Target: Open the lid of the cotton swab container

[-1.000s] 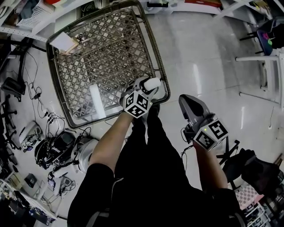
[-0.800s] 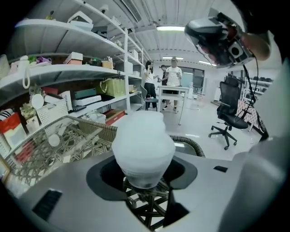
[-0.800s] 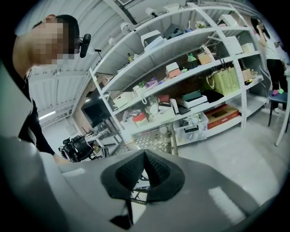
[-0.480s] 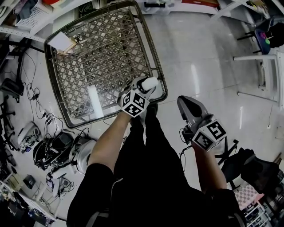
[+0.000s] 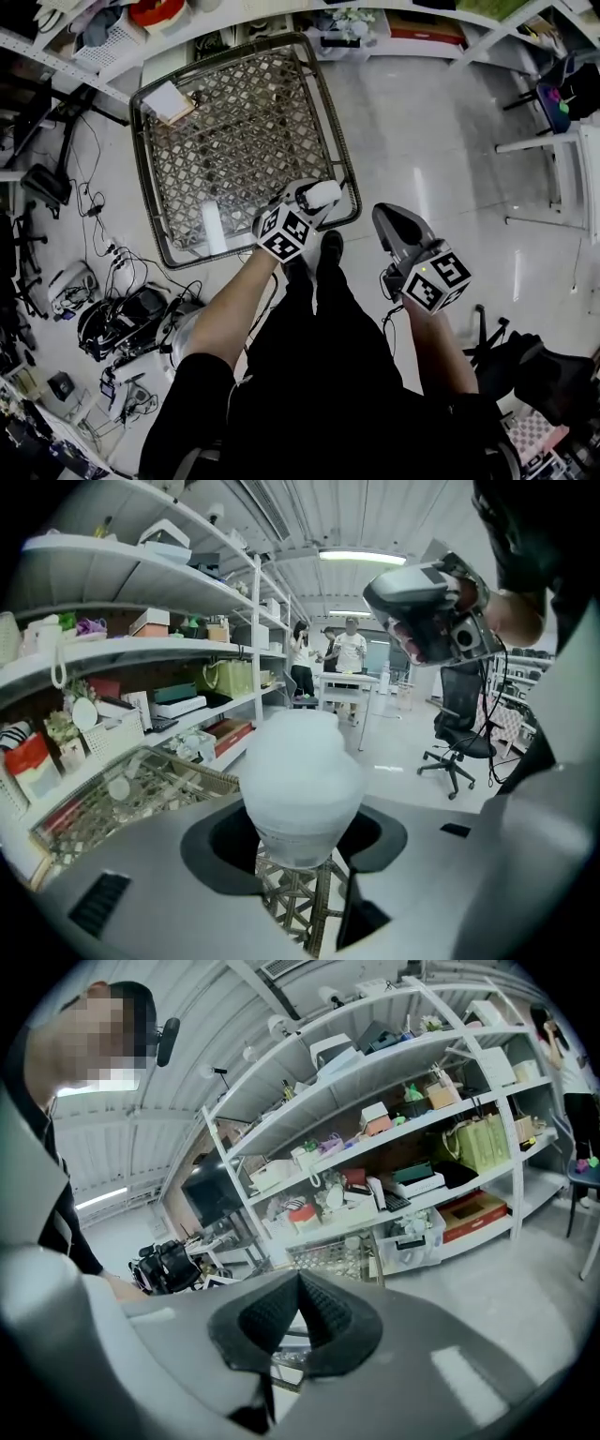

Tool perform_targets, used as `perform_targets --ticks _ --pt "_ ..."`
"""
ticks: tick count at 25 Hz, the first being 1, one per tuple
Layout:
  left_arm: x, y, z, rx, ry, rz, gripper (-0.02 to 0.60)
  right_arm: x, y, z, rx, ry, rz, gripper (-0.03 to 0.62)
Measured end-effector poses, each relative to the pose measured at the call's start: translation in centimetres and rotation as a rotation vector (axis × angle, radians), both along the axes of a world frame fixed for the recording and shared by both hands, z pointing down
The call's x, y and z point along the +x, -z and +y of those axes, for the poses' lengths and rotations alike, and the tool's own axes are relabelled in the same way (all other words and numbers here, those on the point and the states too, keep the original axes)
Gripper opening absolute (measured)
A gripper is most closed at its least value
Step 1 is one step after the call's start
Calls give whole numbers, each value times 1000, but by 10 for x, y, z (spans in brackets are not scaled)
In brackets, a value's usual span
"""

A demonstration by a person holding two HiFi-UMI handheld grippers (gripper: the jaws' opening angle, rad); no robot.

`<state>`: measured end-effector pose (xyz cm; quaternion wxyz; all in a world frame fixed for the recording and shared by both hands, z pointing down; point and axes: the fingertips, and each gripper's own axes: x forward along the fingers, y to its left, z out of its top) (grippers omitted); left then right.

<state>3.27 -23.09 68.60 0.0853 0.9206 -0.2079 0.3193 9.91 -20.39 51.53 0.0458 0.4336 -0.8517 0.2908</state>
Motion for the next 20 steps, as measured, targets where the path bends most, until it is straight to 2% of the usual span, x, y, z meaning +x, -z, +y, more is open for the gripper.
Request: perform_targets --ticks 5,11,16,20 --pt "-17 38 3 -26 44 12 206 -12 25 -3 43 27 -3 11" --pt "-26 87 10 4 72 22 206 -19 51 -8 101 66 17 11" --pt "-31 122 15 9 71 7 206 -16 72 -17 147 72 -10 11" --pt "-29 142 18 -8 48 -14 206 -10 77 -22 181 103 6 11"
